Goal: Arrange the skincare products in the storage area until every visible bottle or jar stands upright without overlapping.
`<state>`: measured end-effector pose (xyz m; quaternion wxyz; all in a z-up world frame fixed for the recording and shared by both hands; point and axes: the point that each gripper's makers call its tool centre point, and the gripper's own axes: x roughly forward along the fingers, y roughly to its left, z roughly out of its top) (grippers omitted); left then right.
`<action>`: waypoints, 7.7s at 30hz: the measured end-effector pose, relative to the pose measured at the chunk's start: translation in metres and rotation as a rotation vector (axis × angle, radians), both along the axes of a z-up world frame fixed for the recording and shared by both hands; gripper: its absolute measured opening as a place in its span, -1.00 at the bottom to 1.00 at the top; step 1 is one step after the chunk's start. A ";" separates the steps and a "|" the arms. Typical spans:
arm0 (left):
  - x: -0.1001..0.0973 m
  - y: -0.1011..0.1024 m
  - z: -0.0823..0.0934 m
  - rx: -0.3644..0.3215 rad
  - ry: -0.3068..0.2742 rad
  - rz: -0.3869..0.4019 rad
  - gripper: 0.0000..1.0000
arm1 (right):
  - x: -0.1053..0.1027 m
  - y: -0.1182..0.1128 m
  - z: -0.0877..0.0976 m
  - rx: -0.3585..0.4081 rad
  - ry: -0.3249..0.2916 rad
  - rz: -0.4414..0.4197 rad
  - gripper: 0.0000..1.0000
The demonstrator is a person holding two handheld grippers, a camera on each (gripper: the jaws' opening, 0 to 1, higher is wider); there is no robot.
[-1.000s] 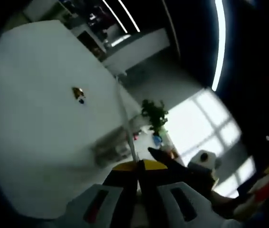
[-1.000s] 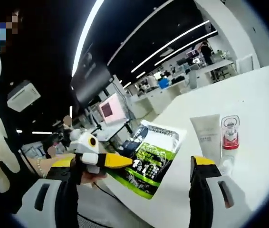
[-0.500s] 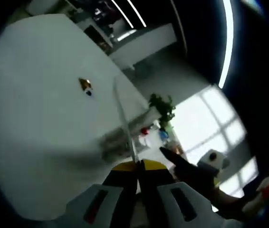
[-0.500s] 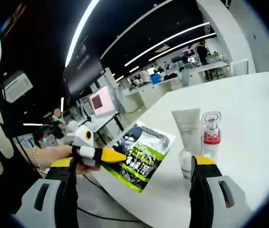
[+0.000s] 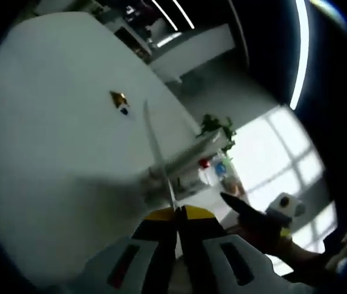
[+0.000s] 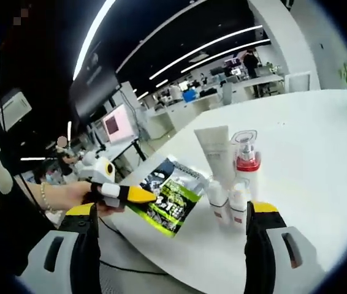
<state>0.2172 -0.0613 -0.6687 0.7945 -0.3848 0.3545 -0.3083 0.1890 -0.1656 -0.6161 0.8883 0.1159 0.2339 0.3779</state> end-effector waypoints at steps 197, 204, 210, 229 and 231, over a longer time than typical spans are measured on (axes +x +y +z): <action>-0.064 0.126 0.013 0.763 -0.348 -0.024 0.98 | -0.013 -0.035 -0.015 -0.121 -0.032 -0.026 0.99; -0.064 0.134 0.009 0.760 -0.320 -0.005 0.98 | -0.014 -0.035 -0.019 -0.132 -0.049 -0.016 0.99; -0.062 0.135 0.008 0.777 -0.306 -0.010 0.98 | -0.013 -0.036 -0.020 -0.128 -0.048 -0.020 0.99; -0.015 0.116 0.012 0.797 -0.257 0.017 0.97 | -0.008 -0.042 -0.022 -0.105 -0.024 -0.062 0.99; -0.009 0.112 0.013 0.794 -0.255 0.015 0.96 | -0.008 -0.041 -0.023 -0.098 -0.017 -0.061 0.99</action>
